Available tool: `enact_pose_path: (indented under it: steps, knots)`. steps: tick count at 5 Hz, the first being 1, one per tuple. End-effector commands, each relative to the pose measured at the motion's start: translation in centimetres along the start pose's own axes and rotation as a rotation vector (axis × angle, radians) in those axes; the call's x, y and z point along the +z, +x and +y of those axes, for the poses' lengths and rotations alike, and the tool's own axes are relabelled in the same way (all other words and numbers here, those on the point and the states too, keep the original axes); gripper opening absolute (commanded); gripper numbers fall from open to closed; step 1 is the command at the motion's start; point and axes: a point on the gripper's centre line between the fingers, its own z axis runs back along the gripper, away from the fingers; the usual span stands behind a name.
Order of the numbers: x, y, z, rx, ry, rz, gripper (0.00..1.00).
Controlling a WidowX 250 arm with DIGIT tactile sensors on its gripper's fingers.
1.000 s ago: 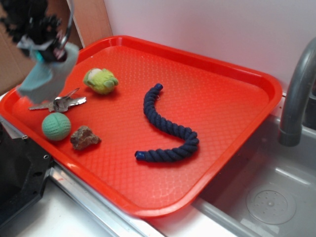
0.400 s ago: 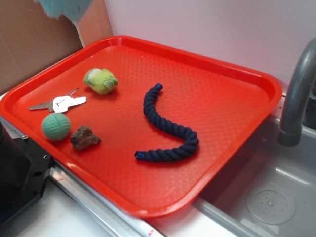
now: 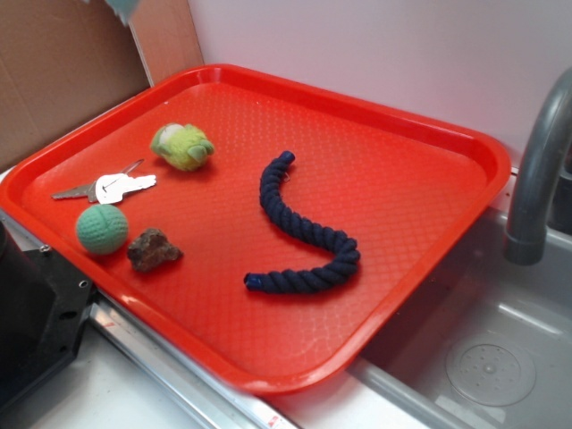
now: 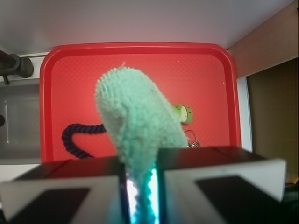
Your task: Grab the blue cloth.
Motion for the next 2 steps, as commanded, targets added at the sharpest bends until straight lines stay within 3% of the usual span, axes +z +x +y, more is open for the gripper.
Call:
enact_pose_path:
  steps: [1, 2]
  knots:
    - [0.04, -0.45, 0.98, 0.035, -0.013, -0.059, 0.00]
    - [-0.52, -0.47, 0.85, 0.030, -0.012, -0.053, 0.00]
